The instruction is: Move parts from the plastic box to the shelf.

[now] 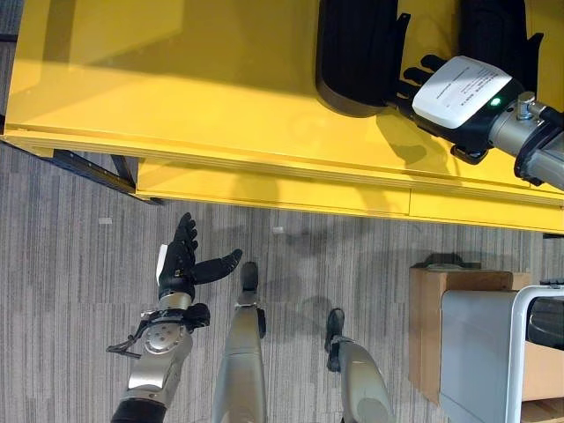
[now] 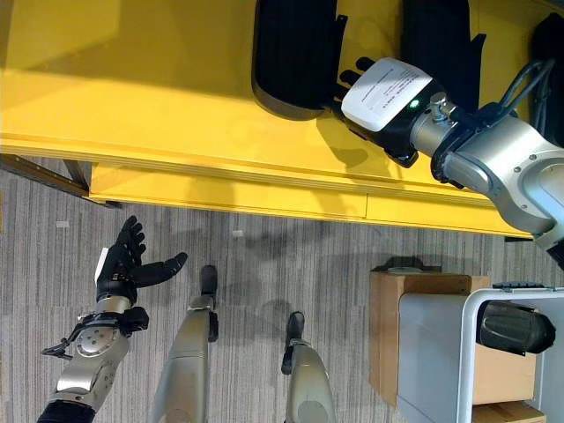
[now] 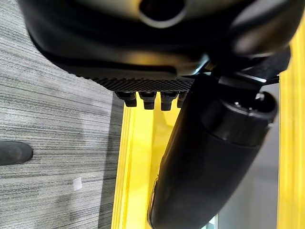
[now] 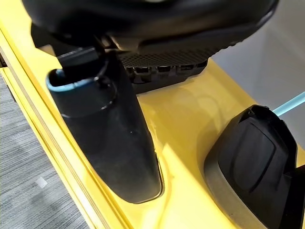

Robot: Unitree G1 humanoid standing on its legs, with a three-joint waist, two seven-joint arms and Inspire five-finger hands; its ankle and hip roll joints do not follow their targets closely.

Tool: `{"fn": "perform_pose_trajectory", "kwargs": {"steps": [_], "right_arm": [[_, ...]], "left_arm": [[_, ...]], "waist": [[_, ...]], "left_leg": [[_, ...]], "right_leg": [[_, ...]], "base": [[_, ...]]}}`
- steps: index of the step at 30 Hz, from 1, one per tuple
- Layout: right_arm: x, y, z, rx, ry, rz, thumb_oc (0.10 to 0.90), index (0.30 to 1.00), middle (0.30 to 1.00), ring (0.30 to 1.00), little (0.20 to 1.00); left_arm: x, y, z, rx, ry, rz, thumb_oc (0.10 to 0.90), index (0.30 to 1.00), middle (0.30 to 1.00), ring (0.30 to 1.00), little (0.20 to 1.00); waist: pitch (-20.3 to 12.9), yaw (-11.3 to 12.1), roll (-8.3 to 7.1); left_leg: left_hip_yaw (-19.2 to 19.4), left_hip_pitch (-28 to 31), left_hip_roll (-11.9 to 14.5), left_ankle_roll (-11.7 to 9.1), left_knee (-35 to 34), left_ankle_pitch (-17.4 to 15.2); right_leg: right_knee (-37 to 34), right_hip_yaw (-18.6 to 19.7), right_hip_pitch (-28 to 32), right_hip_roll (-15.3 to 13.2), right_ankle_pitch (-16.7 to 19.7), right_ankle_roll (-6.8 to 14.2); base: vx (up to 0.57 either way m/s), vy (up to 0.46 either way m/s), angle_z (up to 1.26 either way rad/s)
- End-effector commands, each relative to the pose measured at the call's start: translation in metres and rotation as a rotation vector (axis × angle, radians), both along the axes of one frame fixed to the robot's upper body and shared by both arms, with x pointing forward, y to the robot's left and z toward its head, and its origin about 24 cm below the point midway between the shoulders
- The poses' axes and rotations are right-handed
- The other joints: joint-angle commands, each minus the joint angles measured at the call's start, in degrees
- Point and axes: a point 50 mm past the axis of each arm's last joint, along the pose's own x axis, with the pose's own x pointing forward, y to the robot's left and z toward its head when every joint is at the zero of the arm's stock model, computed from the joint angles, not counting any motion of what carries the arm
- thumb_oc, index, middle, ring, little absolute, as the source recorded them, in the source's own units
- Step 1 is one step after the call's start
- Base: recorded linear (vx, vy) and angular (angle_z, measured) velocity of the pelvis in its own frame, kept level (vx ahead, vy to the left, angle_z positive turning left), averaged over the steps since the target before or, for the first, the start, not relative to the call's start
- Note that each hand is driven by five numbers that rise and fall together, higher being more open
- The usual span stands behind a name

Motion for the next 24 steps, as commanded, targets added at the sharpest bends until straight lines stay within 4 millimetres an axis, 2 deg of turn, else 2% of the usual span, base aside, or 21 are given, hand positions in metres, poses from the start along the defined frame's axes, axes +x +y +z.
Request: {"fn": "perform_pose_trajectory", "kwargs": {"steps": [1,24], "right_arm": [[-0.005,-0.010,0.040,0.033,-0.184,-0.052,0.900,1.000,1.000,1.000,1.000],[0.011,-0.022,0.031,0.054,-0.207,-0.132,0.900,1.000,1.000,1.000,1.000]], "left_arm": [[-0.007,0.004,0.024,0.075,-0.125,-0.013,0.900,1.000,1.000,1.000,1.000],[-0.006,0.004,0.024,0.063,-0.126,-0.009,0.900,1.000,1.000,1.000,1.000]], "waist": [[-5.0,-0.1,-0.21],[-5.3,0.3,0.10]], "left_leg": [[-0.9,0.4,7.3,-5.5,4.8,-6.7],[-1.1,0.4,7.0,-5.3,4.7,-6.7]], "right_leg": [[1.7,0.1,1.2,-0.2,-2.0,-3.1],[1.4,0.0,1.8,-0.2,-2.0,-3.3]], "base": [[0.00,0.000,0.00],[0.00,0.000,0.00]]}}
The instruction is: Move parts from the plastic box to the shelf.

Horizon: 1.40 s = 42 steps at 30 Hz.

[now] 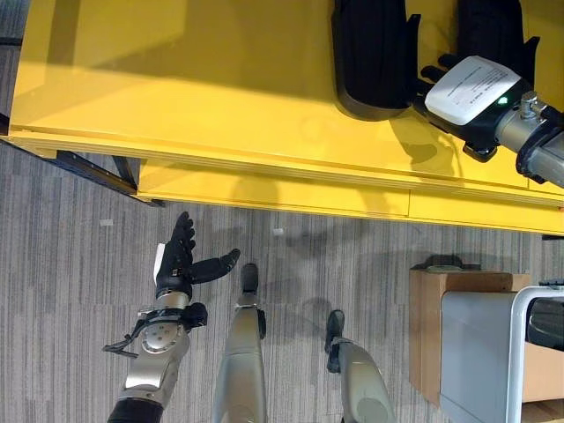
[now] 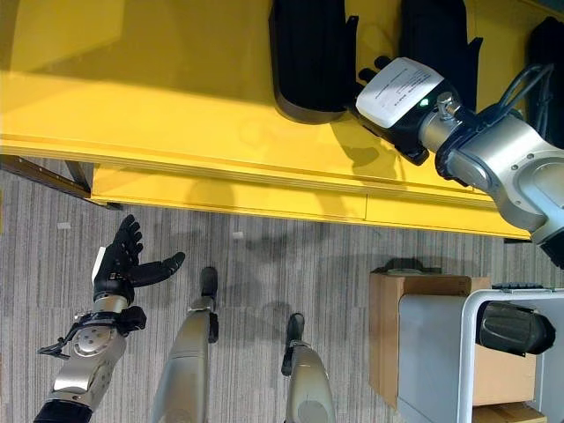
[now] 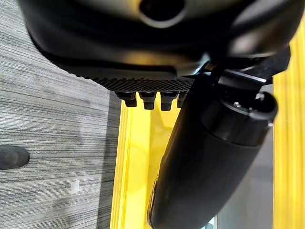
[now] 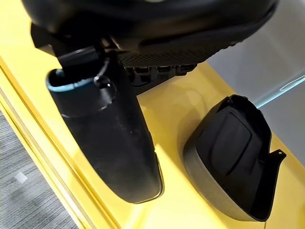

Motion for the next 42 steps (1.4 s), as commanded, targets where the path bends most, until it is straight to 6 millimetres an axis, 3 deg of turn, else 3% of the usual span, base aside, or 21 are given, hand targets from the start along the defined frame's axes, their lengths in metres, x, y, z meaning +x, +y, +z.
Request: {"fn": "perform_pose_trajectory", "kwargs": {"steps": [1,9,12,16,19,24,28,36,42], "right_arm": [[-0.001,-0.007,0.034,0.041,-0.194,-0.045,0.900,1.000,1.000,1.000,1.000],[-0.008,0.000,0.050,0.187,-0.283,0.030,0.900,1.000,1.000,1.000,1.000],[-0.030,0.016,0.066,0.333,-0.391,0.207,0.900,1.000,1.000,1.000,1.000],[-0.049,0.015,0.062,0.421,-0.408,0.308,0.900,1.000,1.000,1.000,1.000],[-0.068,0.014,0.045,0.603,-0.360,0.433,0.900,1.000,1.000,1.000,1.000],[-0.069,0.007,0.022,0.806,-0.310,0.468,0.900,1.000,1.000,1.000,1.000],[-0.064,0.005,0.004,0.943,-0.258,0.477,0.900,1.000,1.000,1.000,1.000],[-0.049,0.015,-0.046,1.443,-0.141,0.561,0.900,1.000,1.000,1.000,1.000],[-0.043,0.031,-0.058,1.588,-0.093,0.619,0.900,1.000,1.000,1.000,1.000]], "left_arm": [[-0.006,0.001,0.022,0.048,-0.124,-0.011,0.900,1.000,1.000,1.000,1.000],[-0.004,0.000,0.023,0.042,-0.130,-0.005,0.900,1.000,1.000,1.000,1.000],[-0.004,0.001,0.023,0.029,-0.134,0.014,0.900,1.000,1.000,1.000,1.000],[-0.007,0.003,0.023,0.033,-0.137,0.023,0.900,1.000,1.000,1.000,1.000],[-0.010,0.005,0.022,0.034,-0.134,0.027,0.900,1.000,1.000,1.000,1.000],[-0.012,0.006,0.019,0.030,-0.121,0.033,0.900,1.000,1.000,1.000,1.000],[-0.012,0.006,0.016,0.024,-0.112,0.033,0.900,1.000,1.000,1.000,1.000],[-0.015,0.000,0.007,-0.007,-0.081,-0.009,0.900,1.000,1.000,1.000,1.000],[-0.018,-0.003,0.003,-0.015,-0.061,-0.045,0.900,1.000,1.000,1.000,1.000]], "waist": [[-5.3,0.1,0.18],[-5.4,-0.3,0.46],[-5.6,-1.2,0.95],[-5.9,-2.0,1.11],[-6.3,-2.1,0.92],[-6.7,-2.3,1.17],[-6.8,-2.3,1.42],[-7.4,-2.1,3.54],[-8.0,-1.8,4.83]], "left_leg": [[-1.2,-0.2,7.1,-5.3,4.8,-6.8],[-1.1,-0.7,7.1,-5.1,5.4,-6.9],[-1.0,-0.9,7.0,-4.9,5.8,-7.2],[-1.0,-1.4,7.0,-4.7,5.7,-6.8],[-0.9,-1.5,7.1,-4.6,6.1,-7.3],[-0.8,-1.3,7.1,-4.6,5.9,-7.2],[-0.8,-0.9,7.2,-4.6,5.9,-7.1],[-0.6,0.7,7.1,-4.4,6.3,-7.0],[-0.3,2.2,7.2,-4.3,6.1,-6.8]], "right_leg": [[1.5,0.0,1.2,-0.1,-2.0,-3.3],[2.0,0.4,0.7,0.0,-2.1,-3.5],[2.3,0.8,0.4,0.1,-2.2,-3.6],[2.5,0.8,-0.2,0.1,-1.9,-3.6],[3.1,1.0,-0.5,0.1,-2.4,-3.7],[3.7,1.2,-0.8,0.2,-2.6,-3.7],[4.2,1.4,-0.8,0.2,-2.8,-3.9],[6.0,1.9,-0.3,0.0,-3.6,-4.1],[6.5,2.2,0.3,-0.1,-4.0,-4.3]], "base": [[0.00,0.000,0.00],[0.00,0.000,0.00],[0.00,0.001,-0.02],[0.00,0.000,-0.01],[0.00,0.000,0.00],[0.00,-0.010,-0.03],[0.00,-0.012,-0.01],[-0.01,-0.036,0.01],[-0.01,-0.012,-0.02]]}}
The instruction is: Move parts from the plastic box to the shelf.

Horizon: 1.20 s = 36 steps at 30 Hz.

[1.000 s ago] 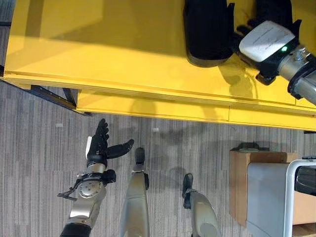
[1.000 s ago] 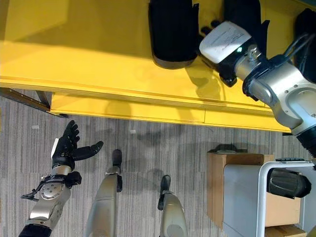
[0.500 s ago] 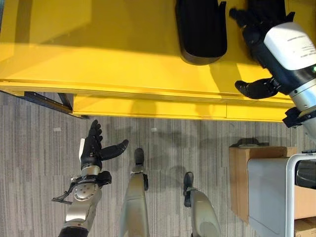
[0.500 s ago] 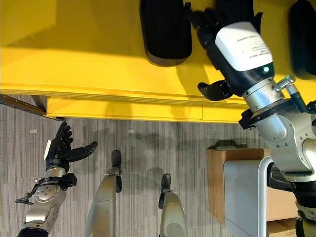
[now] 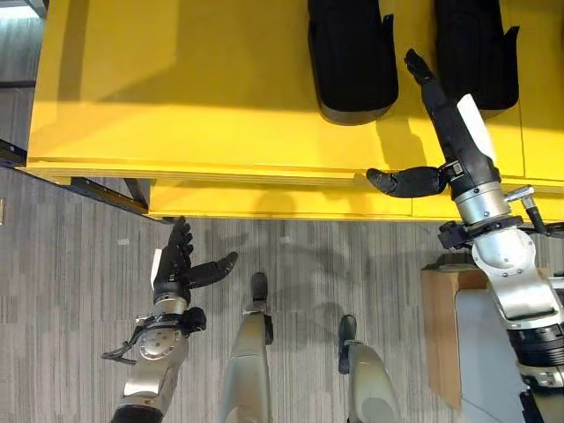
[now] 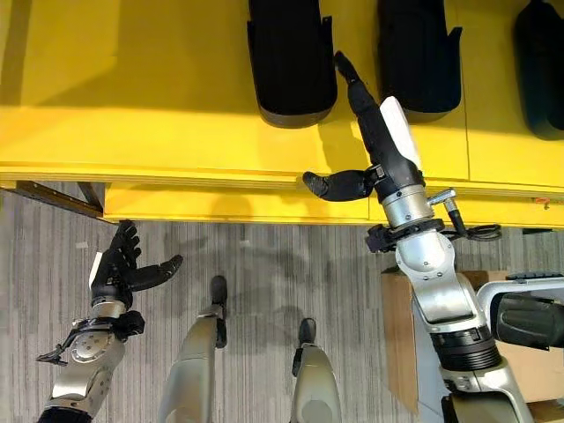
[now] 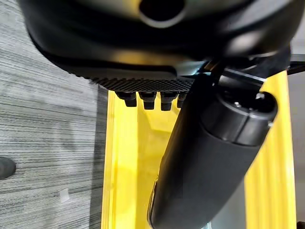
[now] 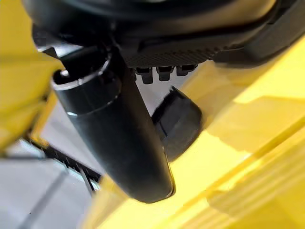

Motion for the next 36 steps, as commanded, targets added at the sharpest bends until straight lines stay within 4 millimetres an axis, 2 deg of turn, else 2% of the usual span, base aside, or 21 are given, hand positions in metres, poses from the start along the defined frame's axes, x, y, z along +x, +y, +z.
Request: {"fn": "perform_pose_trajectory", "kwargs": {"steps": [1,2,6,17,24,27,36], "right_arm": [[-0.006,0.000,0.024,0.073,-0.145,0.055,0.900,1.000,1.000,1.000,1.000],[-0.006,0.001,0.024,0.073,-0.145,0.056,0.900,1.000,1.000,1.000,1.000],[0.000,0.023,0.013,0.196,-0.088,0.180,0.900,1.000,1.000,1.000,1.000],[0.024,0.049,0.029,0.253,-0.068,0.251,0.900,1.000,1.000,1.000,1.000],[0.035,0.049,0.037,0.271,-0.059,0.233,0.900,1.000,1.000,1.000,1.000],[0.044,0.046,0.047,0.279,-0.073,0.200,0.900,1.000,1.000,1.000,1.000],[0.057,0.045,0.052,0.328,-0.045,0.172,0.900,1.000,1.000,1.000,1.000]], "left_arm": [[-0.008,-0.006,0.008,0.014,-0.076,-0.070,0.900,1.000,1.000,1.000,1.000],[-0.008,-0.005,0.008,0.014,-0.076,-0.070,0.900,1.000,1.000,1.000,1.000],[-0.005,-0.014,0.007,0.019,-0.071,-0.124,0.900,1.000,1.000,1.000,1.000],[-0.005,-0.019,0.006,0.018,-0.065,-0.168,0.900,1.000,1.000,1.000,1.000],[-0.004,-0.020,0.006,0.009,-0.073,-0.171,0.900,1.000,1.000,1.000,1.000],[-0.004,-0.021,0.006,-0.002,-0.076,-0.173,0.900,1.000,1.000,1.000,1.000],[-0.004,-0.021,0.005,-0.013,-0.072,-0.164,0.900,1.000,1.000,1.000,1.000]], "waist": [[-8.0,-0.1,1.05],[-8.0,-0.2,1.02],[-9.0,0.0,2.11],[-9.9,1.8,3.90],[-9.8,2.4,4.46],[-9.8,2.8,4.71],[-9.6,3.5,4.82]], "left_leg": [[-2.0,-0.7,7.3,-4.4,5.8,-5.8],[-2.0,-0.6,7.3,-4.4,5.8,-5.8],[-1.8,1.4,7.6,-4.6,4.3,-4.5],[-1.6,2.9,7.6,-4.9,3.8,-3.8],[-1.6,2.9,7.5,-4.9,4.3,-4.1],[-1.6,2.6,7.3,-4.9,4.6,-4.2],[-1.6,1.9,7.1,-4.7,4.8,-4.2]], "right_leg": [[2.5,0.3,0.1,0.5,-1.9,-3.7],[2.4,0.3,0.2,0.5,-1.9,-3.7],[2.0,0.2,1.4,0.7,-1.8,-3.8],[2.4,0.3,2.6,0.5,-2.3,-4.2],[3.0,0.2,2.6,0.1,-2.6,-4.2],[3.5,0.2,2.1,0.0,-2.5,-4.3],[3.8,0.3,1.5,-0.1,-2.4,-4.3]], "base": [[-0.02,-0.022,-0.11],[-0.03,-0.030,-0.06],[-0.03,-0.025,0.02],[-0.01,-0.004,-0.01],[-0.01,-0.001,0.02],[0.00,0.000,0.00],[0.00,0.000,0.00]]}}
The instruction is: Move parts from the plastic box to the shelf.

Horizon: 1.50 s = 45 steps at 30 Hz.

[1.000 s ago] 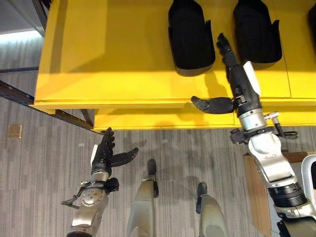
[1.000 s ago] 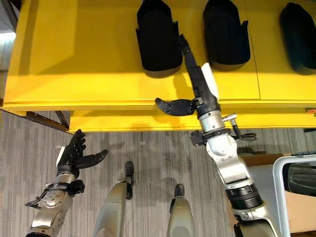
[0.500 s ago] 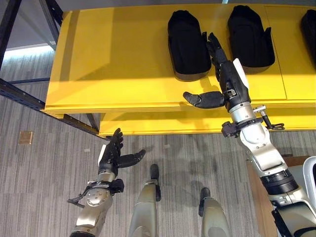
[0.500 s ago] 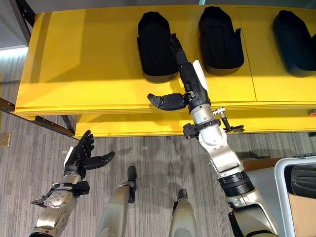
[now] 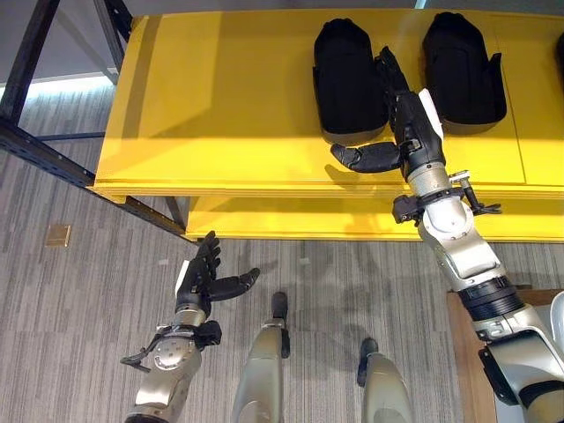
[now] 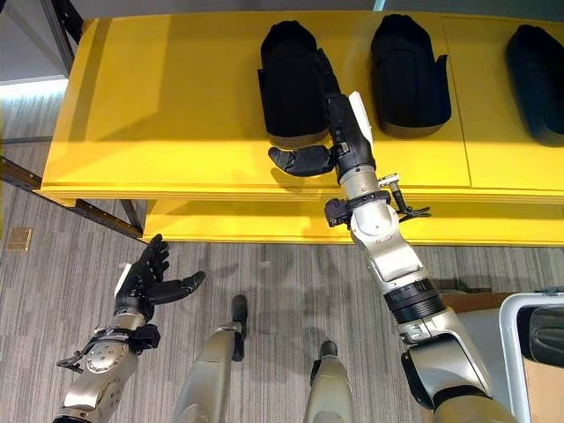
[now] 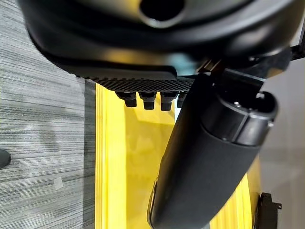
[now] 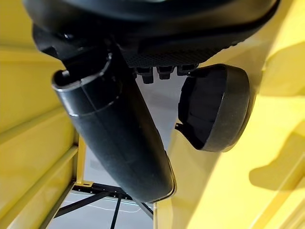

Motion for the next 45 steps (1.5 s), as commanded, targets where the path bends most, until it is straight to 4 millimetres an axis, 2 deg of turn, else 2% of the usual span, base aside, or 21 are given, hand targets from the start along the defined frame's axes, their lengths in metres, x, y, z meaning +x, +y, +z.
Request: {"fn": "perform_pose_trajectory", "kwargs": {"steps": [1,8,24,37,45], "right_arm": [[-0.001,0.007,0.053,0.090,-0.204,0.032,0.900,1.000,1.000,1.000,1.000],[0.009,-0.003,0.051,0.149,-0.170,-0.042,0.900,1.000,1.000,1.000,1.000],[0.013,-0.011,0.032,0.210,-0.113,-0.090,0.900,1.000,1.000,1.000,1.000],[0.015,-0.011,0.017,0.291,-0.072,-0.110,0.900,1.000,1.000,1.000,1.000],[0.016,-0.001,0.012,0.268,-0.051,-0.082,0.900,1.000,1.000,1.000,1.000]], "left_arm": [[0.004,0.004,0.022,0.034,-0.138,-0.028,0.900,1.000,1.000,1.000,1.000],[0.003,0.005,0.022,0.029,-0.140,-0.022,0.900,1.000,1.000,1.000,1.000],[0.002,0.006,0.021,0.023,-0.137,-0.010,0.900,1.000,1.000,1.000,1.000],[0.001,0.006,0.020,0.019,-0.135,0.002,0.900,1.000,1.000,1.000,1.000],[0.001,0.005,0.020,0.020,-0.133,-0.004,0.900,1.000,1.000,1.000,1.000]], "waist": [[-6.2,0.5,-0.68],[-5.8,0.9,0.05],[-5.4,1.2,0.90],[-4.8,1.1,1.55],[-4.7,1.3,1.70]], "left_leg": [[-1.8,-1.8,6.2,-4.0,5.8,-5.2],[-1.8,-2.2,5.9,-3.8,6.0,-5.3],[-1.7,-2.9,5.6,-3.5,6.5,-5.6],[-1.5,-3.5,5.4,-3.4,7.0,-6.0],[-1.5,-3.8,5.3,-3.2,7.3,-6.0]], "right_leg": [[-3.7,-0.8,1.8,-0.1,0.9,-3.0],[-3.0,-0.4,1.2,-0.3,0.8,-3.1],[-2.4,-0.5,0.8,-0.6,0.3,-3.0],[-1.4,-0.1,-0.2,-0.8,0.1,-3.0],[-1.1,0.0,-0.7,-0.9,0.2,-3.1]], "base": [[0.00,0.000,0.00],[0.00,0.000,0.00],[0.00,0.000,0.00],[0.00,0.000,0.01],[0.00,0.000,0.00]]}}
